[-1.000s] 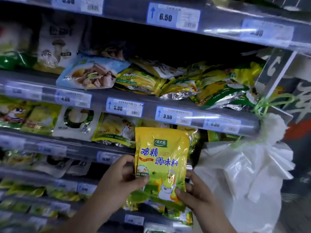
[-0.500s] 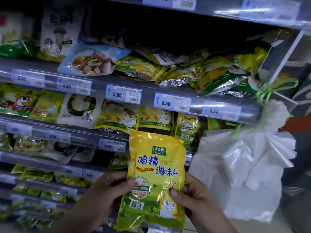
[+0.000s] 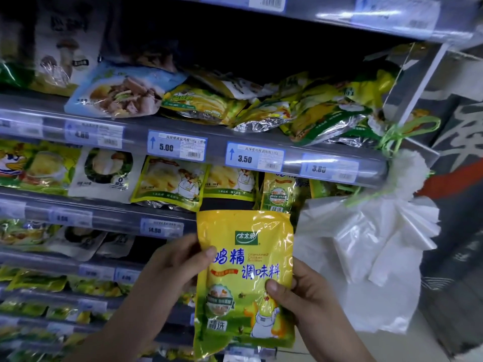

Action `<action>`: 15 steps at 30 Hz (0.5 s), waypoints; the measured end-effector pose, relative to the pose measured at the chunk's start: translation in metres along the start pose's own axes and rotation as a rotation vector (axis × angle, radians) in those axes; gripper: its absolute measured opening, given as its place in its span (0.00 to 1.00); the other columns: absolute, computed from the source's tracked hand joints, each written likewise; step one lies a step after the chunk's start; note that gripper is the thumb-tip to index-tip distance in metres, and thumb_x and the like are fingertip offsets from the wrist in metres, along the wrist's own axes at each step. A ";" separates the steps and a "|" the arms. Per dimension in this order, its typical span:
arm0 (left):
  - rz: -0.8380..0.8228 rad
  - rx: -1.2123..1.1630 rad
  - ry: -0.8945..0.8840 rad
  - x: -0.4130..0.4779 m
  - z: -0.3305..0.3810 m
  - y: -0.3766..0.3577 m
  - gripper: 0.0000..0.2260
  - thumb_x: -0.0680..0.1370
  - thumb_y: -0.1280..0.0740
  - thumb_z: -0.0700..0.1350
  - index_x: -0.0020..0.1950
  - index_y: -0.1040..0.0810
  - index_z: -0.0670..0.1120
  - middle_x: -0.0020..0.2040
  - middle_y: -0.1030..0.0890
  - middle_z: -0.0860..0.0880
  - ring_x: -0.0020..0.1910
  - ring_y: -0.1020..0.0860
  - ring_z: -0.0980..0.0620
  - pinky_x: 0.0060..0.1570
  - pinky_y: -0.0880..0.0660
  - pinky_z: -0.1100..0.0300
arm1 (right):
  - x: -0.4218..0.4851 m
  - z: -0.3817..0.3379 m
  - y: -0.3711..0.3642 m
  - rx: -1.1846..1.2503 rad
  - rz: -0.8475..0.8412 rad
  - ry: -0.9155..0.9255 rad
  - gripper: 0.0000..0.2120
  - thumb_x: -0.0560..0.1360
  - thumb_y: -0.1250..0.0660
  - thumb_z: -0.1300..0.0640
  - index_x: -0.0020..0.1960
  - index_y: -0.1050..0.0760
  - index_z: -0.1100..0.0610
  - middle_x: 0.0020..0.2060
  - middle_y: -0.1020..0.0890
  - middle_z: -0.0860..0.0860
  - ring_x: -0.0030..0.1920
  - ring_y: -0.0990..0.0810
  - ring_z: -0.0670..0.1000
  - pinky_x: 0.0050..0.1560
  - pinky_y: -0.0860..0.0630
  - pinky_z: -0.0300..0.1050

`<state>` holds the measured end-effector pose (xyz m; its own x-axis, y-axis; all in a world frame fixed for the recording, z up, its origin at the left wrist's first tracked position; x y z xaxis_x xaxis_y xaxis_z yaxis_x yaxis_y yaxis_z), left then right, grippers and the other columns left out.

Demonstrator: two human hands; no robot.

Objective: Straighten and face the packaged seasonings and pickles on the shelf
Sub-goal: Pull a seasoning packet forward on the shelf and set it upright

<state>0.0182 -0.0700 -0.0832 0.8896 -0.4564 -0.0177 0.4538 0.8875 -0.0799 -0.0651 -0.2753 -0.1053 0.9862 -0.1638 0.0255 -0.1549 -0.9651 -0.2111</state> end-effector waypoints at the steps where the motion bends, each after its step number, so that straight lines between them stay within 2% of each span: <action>1: 0.019 0.034 -0.041 0.002 0.005 0.000 0.18 0.71 0.28 0.56 0.57 0.17 0.48 0.54 0.13 0.44 0.55 0.16 0.42 0.58 0.23 0.36 | 0.000 0.003 -0.002 -0.022 -0.013 0.000 0.19 0.70 0.24 0.59 0.60 0.18 0.59 0.52 0.15 0.69 0.51 0.16 0.69 0.56 0.26 0.75; 3: 0.073 0.064 -0.091 0.005 0.010 0.000 0.11 0.73 0.27 0.49 0.53 0.15 0.47 0.50 0.12 0.45 0.50 0.14 0.44 0.55 0.21 0.37 | 0.001 0.005 -0.005 -0.032 -0.033 -0.002 0.19 0.70 0.24 0.57 0.60 0.18 0.59 0.53 0.15 0.67 0.53 0.17 0.71 0.58 0.24 0.74; 5: 0.088 0.064 -0.083 0.004 0.013 -0.003 0.07 0.74 0.26 0.44 0.51 0.14 0.45 0.48 0.12 0.44 0.48 0.13 0.44 0.53 0.20 0.40 | 0.004 0.002 -0.007 0.024 -0.006 0.005 0.24 0.66 0.20 0.51 0.59 0.18 0.59 0.51 0.14 0.65 0.52 0.15 0.67 0.53 0.18 0.65; 7: 0.098 0.047 -0.064 0.001 0.014 -0.006 0.09 0.73 0.28 0.45 0.50 0.13 0.45 0.47 0.12 0.44 0.48 0.14 0.42 0.51 0.19 0.42 | 0.008 -0.003 -0.007 0.068 0.048 0.023 0.30 0.60 0.17 0.44 0.56 0.16 0.60 0.42 0.15 0.61 0.42 0.15 0.56 0.40 0.17 0.50; 8: 0.109 0.023 -0.053 0.000 0.015 -0.007 0.10 0.72 0.29 0.47 0.49 0.13 0.45 0.46 0.12 0.43 0.48 0.14 0.40 0.51 0.19 0.41 | 0.010 -0.006 -0.007 0.058 0.070 0.030 0.32 0.58 0.17 0.42 0.54 0.16 0.60 0.37 0.20 0.62 0.37 0.17 0.53 0.36 0.19 0.45; 10: 0.141 -0.049 -0.008 0.002 0.015 -0.003 0.11 0.72 0.29 0.51 0.46 0.13 0.45 0.45 0.12 0.40 0.47 0.15 0.37 0.53 0.21 0.36 | 0.013 -0.008 -0.005 0.045 0.078 0.046 0.31 0.59 0.18 0.40 0.53 0.16 0.60 0.35 0.22 0.61 0.35 0.20 0.52 0.34 0.23 0.44; 13: 0.139 -0.200 0.118 0.007 0.014 0.004 0.13 0.71 0.26 0.50 0.49 0.14 0.42 0.50 0.14 0.35 0.50 0.17 0.33 0.57 0.26 0.29 | 0.018 -0.012 -0.007 0.071 0.045 0.044 0.20 0.67 0.22 0.49 0.53 0.16 0.60 0.37 0.15 0.59 0.37 0.18 0.54 0.35 0.22 0.45; 15: 0.132 -0.322 0.169 0.008 0.015 0.006 0.22 0.68 0.25 0.47 0.57 0.19 0.35 0.55 0.16 0.32 0.52 0.18 0.33 0.56 0.27 0.32 | 0.019 -0.015 -0.010 0.113 0.033 0.021 0.13 0.72 0.27 0.56 0.53 0.16 0.61 0.42 0.13 0.60 0.39 0.15 0.55 0.36 0.20 0.46</action>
<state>0.0286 -0.0671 -0.0686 0.9060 -0.3671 -0.2107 0.2722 0.8865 -0.3742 -0.0461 -0.2715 -0.0876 0.9790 -0.2005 0.0366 -0.1785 -0.9302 -0.3208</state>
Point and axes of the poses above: each hand's wrist, its own x-axis towards the middle knuckle, its own y-axis out of the back of the hand, z = x × y, the point moved 3 cm from there along x, towards the middle knuckle
